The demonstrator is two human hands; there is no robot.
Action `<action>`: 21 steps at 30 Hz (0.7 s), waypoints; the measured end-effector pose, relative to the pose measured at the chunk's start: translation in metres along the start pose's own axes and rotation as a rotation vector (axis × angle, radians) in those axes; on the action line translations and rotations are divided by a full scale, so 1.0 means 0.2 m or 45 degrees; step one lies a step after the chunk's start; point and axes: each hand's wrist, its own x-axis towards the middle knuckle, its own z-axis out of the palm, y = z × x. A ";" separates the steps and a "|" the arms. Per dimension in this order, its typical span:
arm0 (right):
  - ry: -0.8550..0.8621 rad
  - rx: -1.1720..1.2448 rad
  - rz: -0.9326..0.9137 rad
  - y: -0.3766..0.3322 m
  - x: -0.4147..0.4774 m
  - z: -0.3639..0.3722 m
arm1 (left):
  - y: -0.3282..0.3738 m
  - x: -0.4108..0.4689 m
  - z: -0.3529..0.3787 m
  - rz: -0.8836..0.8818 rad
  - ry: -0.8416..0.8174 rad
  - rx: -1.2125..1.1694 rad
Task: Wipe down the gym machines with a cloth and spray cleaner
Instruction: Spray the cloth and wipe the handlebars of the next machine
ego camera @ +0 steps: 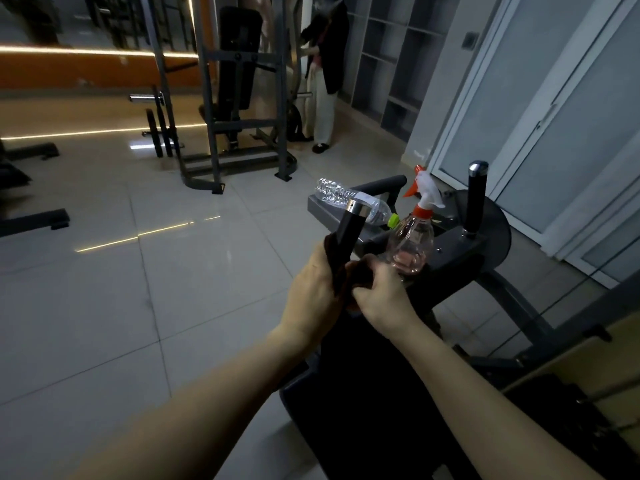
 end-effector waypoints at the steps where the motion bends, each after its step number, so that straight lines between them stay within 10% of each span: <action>1: -0.027 -0.103 -0.021 0.01 -0.01 0.01 | -0.02 -0.03 0.00 -0.001 0.001 0.032; 6: -0.349 -0.655 0.034 0.06 -0.11 0.11 | -0.18 -0.31 -0.06 0.162 -0.121 0.346; 16: 0.251 0.148 -0.006 -0.22 0.05 -0.10 | 0.25 0.20 -0.06 -0.086 0.090 -0.107; 21: 0.074 0.161 0.153 -0.14 0.10 -0.11 | 0.21 0.33 -0.05 -0.328 -0.188 -0.398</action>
